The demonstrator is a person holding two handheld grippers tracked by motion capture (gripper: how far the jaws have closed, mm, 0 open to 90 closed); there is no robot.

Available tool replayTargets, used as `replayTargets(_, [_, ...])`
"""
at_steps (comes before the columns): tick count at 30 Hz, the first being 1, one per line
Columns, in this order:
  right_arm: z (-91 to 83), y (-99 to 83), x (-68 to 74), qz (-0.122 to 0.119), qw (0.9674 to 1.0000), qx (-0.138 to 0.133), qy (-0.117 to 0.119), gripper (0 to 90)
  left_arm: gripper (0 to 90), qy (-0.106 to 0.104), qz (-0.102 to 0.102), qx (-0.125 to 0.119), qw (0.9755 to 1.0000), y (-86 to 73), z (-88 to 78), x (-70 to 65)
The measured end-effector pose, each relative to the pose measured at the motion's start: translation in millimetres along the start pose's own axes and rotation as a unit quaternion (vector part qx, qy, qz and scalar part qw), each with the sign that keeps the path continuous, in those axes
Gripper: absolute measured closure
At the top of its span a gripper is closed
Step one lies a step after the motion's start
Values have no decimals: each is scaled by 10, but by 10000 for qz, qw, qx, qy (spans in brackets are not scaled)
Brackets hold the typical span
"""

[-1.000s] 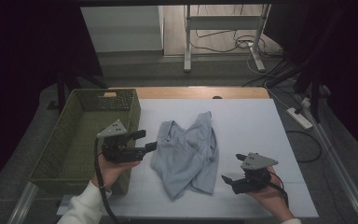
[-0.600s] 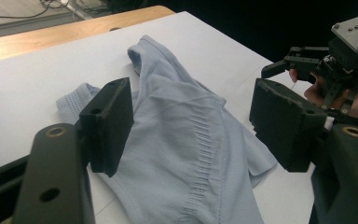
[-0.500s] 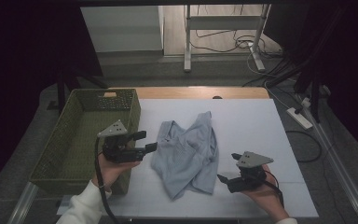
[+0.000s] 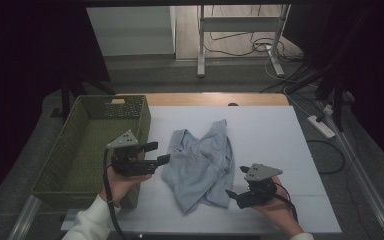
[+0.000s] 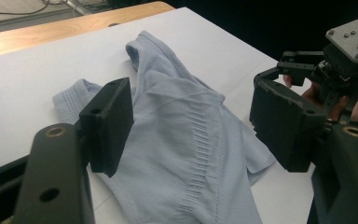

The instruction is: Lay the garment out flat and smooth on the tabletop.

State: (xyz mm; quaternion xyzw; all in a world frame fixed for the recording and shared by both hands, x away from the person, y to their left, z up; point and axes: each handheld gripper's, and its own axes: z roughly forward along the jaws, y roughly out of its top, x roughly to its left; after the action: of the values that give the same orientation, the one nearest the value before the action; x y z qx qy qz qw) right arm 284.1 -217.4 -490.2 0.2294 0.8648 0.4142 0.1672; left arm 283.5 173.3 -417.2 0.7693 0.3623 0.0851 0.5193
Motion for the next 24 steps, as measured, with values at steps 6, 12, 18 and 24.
replayTargets(6, [45,-11,43,-31,10000,58,72,88,306,4,-3,-1,10000,5,9,-21])
replayTargets(12, [105,21,124,-132,9997,147,144,88,302,-28,75,81,9999,-15,37,-40])
replayTargets(18, [222,44,203,-128,9994,275,177,88,303,-41,62,64,10000,-23,31,-57])
replayTargets(24, [348,95,222,-123,9993,313,177,164,303,-12,16,40,10000,-36,4,-48])
